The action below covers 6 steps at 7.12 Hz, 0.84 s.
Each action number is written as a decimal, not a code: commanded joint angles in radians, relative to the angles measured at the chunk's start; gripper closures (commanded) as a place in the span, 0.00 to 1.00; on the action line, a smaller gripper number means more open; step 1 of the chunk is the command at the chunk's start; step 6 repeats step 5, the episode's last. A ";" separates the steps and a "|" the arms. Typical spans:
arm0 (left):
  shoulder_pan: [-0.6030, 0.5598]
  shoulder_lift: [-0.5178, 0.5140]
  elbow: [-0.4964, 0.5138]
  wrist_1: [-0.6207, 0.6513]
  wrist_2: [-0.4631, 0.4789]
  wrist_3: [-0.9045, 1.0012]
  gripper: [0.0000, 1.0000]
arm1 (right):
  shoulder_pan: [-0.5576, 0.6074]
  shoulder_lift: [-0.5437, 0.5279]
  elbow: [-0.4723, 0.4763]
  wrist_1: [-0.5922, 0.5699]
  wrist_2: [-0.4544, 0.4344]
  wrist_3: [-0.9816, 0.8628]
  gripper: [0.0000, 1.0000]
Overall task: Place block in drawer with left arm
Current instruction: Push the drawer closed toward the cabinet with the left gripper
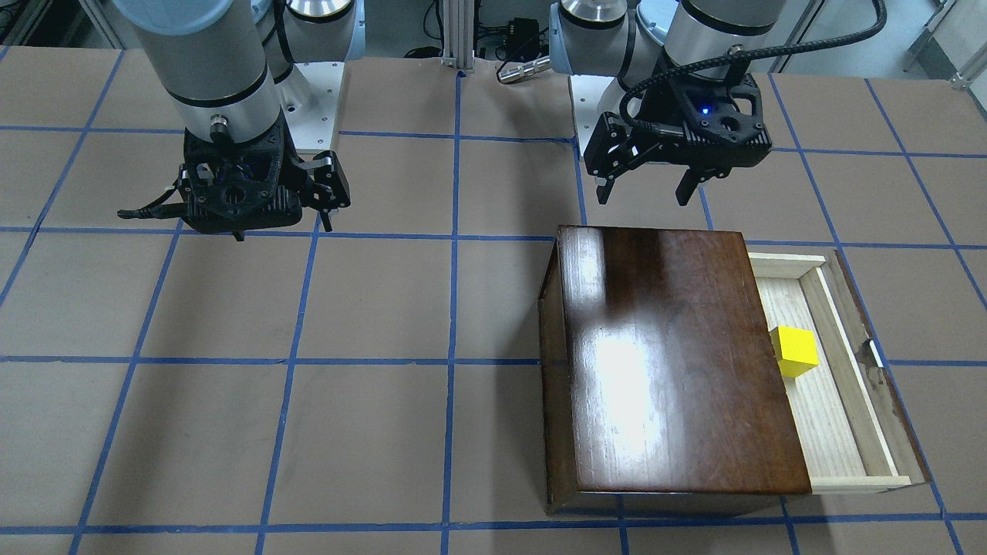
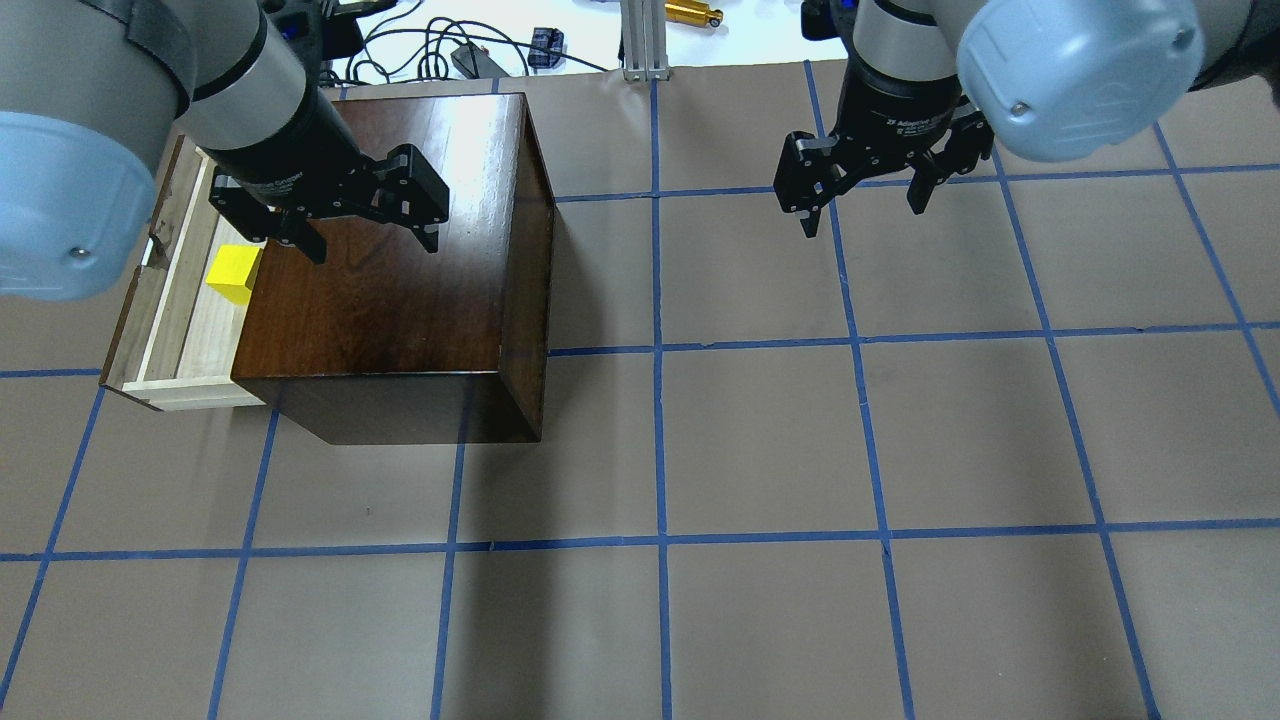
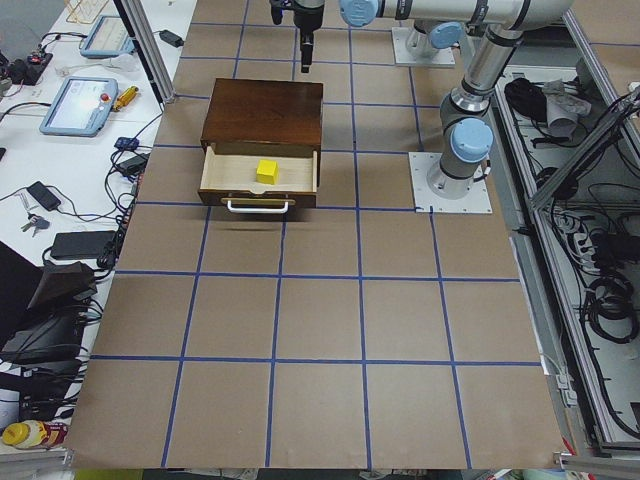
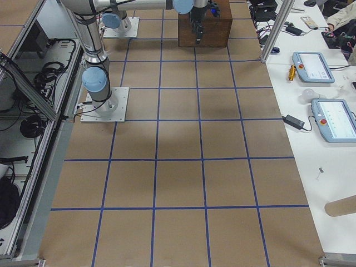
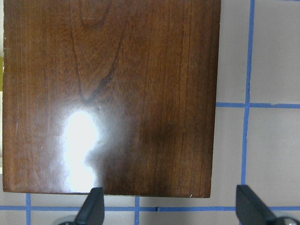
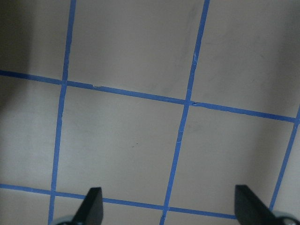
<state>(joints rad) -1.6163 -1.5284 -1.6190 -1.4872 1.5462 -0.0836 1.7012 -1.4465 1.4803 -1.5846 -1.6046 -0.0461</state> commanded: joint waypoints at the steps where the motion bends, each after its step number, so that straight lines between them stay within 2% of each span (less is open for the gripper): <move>1: -0.001 0.001 -0.001 -0.013 0.002 0.005 0.00 | 0.000 0.000 0.000 0.000 0.000 0.000 0.00; 6: -0.001 0.011 -0.007 -0.015 0.002 0.011 0.00 | 0.000 0.000 0.000 0.000 0.000 -0.001 0.00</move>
